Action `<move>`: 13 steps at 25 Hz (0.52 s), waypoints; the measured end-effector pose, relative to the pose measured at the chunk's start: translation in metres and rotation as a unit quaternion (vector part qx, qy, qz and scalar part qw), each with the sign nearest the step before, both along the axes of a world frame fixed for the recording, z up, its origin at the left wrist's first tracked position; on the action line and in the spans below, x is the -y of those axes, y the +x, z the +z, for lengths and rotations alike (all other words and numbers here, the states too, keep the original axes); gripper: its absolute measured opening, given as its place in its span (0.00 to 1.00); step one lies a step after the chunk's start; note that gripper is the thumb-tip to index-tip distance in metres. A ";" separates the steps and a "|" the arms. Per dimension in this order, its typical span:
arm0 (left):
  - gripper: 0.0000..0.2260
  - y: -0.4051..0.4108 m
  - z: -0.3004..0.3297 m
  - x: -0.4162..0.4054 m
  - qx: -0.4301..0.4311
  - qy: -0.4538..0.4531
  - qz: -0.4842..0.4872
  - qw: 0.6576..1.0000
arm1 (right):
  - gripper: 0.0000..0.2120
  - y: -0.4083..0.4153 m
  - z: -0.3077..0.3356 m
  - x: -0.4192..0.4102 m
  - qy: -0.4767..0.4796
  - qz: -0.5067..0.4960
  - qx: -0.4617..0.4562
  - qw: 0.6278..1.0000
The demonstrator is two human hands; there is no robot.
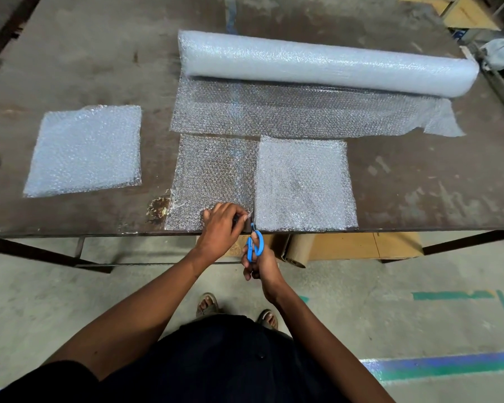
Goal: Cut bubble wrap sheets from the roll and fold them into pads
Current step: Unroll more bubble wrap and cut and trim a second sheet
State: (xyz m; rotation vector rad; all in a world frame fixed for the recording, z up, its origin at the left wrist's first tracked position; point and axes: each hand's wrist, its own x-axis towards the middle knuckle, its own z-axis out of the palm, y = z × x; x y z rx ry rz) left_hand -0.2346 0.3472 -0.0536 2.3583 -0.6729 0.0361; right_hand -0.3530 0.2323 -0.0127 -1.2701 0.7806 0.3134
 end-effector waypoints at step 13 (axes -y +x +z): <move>0.11 -0.001 0.000 0.000 -0.015 0.003 0.004 1.000 | 0.22 0.015 -0.003 0.009 -0.040 0.015 0.037 0.998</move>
